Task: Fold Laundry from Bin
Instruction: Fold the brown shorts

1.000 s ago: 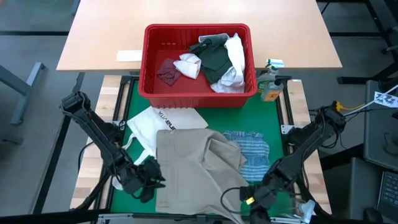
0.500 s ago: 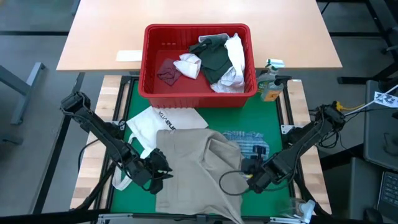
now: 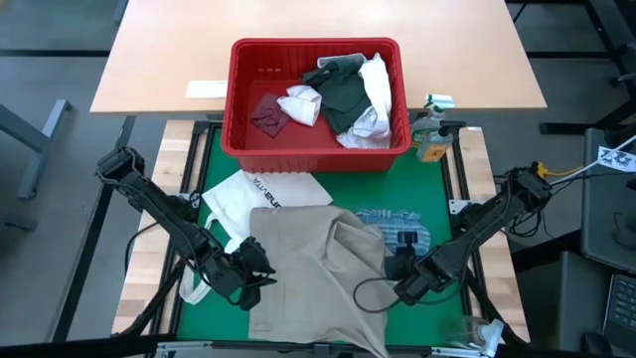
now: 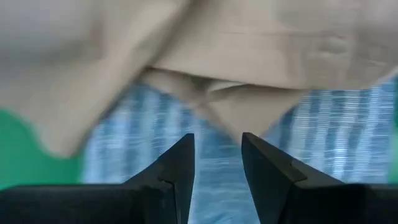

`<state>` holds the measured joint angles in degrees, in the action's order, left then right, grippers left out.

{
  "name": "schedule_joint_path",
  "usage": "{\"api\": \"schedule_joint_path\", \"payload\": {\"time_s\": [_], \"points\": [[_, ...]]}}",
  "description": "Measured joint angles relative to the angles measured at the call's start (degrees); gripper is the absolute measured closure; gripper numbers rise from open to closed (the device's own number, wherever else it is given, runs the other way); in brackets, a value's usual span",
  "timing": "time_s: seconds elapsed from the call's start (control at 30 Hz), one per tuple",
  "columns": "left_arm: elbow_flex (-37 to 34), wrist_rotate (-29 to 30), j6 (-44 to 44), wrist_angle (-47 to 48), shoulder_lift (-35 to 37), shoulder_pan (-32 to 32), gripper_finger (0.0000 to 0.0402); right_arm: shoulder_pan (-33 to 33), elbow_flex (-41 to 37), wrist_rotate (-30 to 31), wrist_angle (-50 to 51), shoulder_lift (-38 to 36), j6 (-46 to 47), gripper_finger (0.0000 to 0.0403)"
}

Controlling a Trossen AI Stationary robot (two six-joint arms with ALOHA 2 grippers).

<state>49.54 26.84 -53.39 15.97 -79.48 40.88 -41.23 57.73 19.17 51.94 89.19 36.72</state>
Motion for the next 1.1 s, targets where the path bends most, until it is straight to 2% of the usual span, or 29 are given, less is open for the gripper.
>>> {"api": "schedule_joint_path", "payload": {"time_s": [0.13, 0.47, 0.6, 0.77, 1.1], "points": [[0.0, 0.4, 0.0, 0.0, 0.0, 0.0, 0.028, 0.0, -1.2, 3.2, -0.6, 0.0, 0.0, 0.0269], [0.0, 0.5, 0.0, 0.0, 0.0, 0.0, 0.028, 0.0, -5.3, 2.8, -10.3, 0.0, -0.2, 0.0269], [0.0, 0.5, 0.0, 0.0, 0.0, 0.0, 0.028, 0.0, -5.3, 4.3, -12.3, 0.0, -0.1, 0.0269], [0.0, 0.6, 0.0, 0.0, 0.0, 0.0, 0.028, 0.0, -5.3, 6.6, -13.1, 0.0, 0.6, 0.0269], [0.0, 0.7, 0.1, 0.0, 0.0, 0.0, 0.028, 0.0, -5.3, 7.3, -13.1, 2.4, 5.4, 0.0269]]}}
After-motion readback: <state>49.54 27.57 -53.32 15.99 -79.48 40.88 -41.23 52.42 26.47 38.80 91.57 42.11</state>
